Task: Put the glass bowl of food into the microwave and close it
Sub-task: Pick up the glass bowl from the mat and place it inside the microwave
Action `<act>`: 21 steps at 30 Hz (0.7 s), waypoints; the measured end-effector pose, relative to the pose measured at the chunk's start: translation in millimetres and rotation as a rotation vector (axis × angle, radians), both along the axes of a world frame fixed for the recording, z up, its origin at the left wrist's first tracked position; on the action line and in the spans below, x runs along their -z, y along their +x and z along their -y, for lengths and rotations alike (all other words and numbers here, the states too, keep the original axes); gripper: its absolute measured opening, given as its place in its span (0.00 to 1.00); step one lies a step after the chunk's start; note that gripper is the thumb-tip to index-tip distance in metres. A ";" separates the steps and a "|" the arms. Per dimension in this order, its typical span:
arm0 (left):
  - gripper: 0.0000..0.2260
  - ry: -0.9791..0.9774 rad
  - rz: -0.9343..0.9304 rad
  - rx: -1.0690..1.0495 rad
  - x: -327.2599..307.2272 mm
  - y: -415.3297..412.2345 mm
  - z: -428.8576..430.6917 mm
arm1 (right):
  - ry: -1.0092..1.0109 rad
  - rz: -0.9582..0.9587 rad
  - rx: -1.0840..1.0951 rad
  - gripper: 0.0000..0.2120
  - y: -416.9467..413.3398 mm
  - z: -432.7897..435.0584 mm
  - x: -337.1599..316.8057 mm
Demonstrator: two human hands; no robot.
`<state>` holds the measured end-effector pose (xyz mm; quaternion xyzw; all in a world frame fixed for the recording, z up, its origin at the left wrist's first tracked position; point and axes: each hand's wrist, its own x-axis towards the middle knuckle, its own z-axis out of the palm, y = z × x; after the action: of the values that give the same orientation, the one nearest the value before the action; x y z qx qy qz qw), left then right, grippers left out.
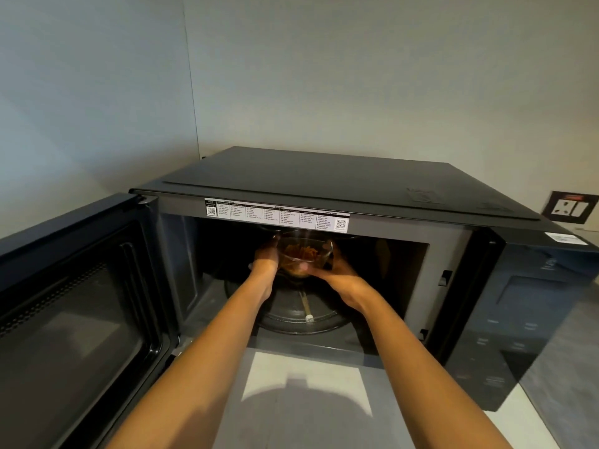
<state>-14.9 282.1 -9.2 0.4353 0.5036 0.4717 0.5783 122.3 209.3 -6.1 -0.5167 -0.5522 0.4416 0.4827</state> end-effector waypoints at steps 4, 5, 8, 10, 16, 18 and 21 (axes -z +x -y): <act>0.21 -0.008 0.038 -0.006 10.8 4.1 -6.5 | 0.030 -0.005 0.022 0.24 2.5 -8.4 10.1; 0.21 -0.008 0.051 -0.011 13.6 5.2 -7.9 | 0.029 -0.011 0.027 0.24 2.9 -9.8 11.2; 0.21 -0.010 0.056 -0.012 19.4 7.5 -9.8 | 0.010 -0.012 0.032 0.21 3.9 -12.8 14.0; 0.21 -0.014 0.056 -0.021 22.0 7.9 -11.2 | -0.005 -0.019 0.047 0.23 4.1 -14.4 16.1; 0.19 -0.025 0.076 -0.037 27.6 9.5 -12.9 | -0.054 0.014 0.074 0.30 3.8 -15.4 21.9; 0.20 -0.028 0.090 -0.032 28.3 10.0 -14.5 | -0.062 0.022 0.083 0.31 3.5 -16.3 22.5; 0.21 -0.039 0.113 -0.039 30.8 10.6 -16.3 | -0.053 0.029 0.094 0.32 3.0 -17.2 22.9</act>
<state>-4.3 298.4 -40.0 0.3865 0.4876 0.4968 0.6050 125.4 226.5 -29.1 -0.5610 -0.5221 0.4255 0.4812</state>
